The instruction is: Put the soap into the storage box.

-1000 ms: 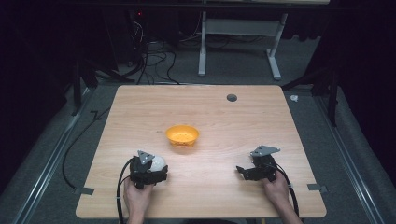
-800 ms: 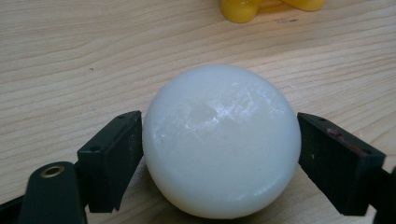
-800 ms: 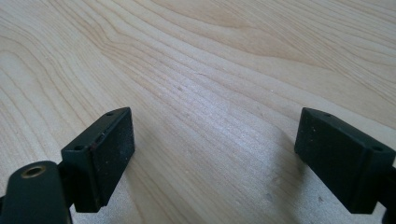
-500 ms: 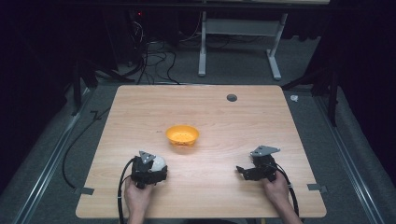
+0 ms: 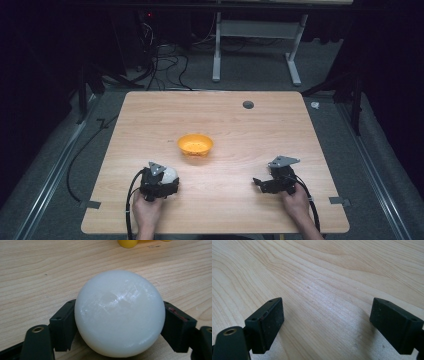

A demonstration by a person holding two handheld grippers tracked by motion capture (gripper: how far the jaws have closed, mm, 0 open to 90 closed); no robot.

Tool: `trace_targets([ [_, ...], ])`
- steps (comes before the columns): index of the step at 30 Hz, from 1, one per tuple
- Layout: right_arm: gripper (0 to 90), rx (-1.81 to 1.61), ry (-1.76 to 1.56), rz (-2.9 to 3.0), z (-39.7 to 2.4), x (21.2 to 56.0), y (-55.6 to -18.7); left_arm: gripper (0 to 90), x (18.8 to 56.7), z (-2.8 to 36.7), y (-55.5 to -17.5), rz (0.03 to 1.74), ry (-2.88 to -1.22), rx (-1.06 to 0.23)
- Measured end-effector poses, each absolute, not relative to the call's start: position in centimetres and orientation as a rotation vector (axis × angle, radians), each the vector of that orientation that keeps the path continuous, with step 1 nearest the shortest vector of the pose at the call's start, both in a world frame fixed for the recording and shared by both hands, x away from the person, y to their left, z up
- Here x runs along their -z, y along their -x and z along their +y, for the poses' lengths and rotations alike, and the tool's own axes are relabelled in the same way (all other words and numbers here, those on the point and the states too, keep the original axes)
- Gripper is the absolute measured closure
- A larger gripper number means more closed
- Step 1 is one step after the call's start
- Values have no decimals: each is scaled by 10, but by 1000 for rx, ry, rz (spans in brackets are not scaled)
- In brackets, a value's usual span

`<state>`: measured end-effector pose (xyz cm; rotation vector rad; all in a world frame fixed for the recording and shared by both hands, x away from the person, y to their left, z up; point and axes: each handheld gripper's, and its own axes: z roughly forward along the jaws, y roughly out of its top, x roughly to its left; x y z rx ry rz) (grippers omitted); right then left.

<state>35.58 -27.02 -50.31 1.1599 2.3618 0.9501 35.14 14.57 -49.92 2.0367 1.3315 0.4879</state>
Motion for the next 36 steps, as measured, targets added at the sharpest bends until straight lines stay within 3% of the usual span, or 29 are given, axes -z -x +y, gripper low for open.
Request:
trace_targets([
  [36, 127, -953, -1160, 2360, -270, 503, -356, 244, 459, 136, -349, 1202, -2008, -451],
])
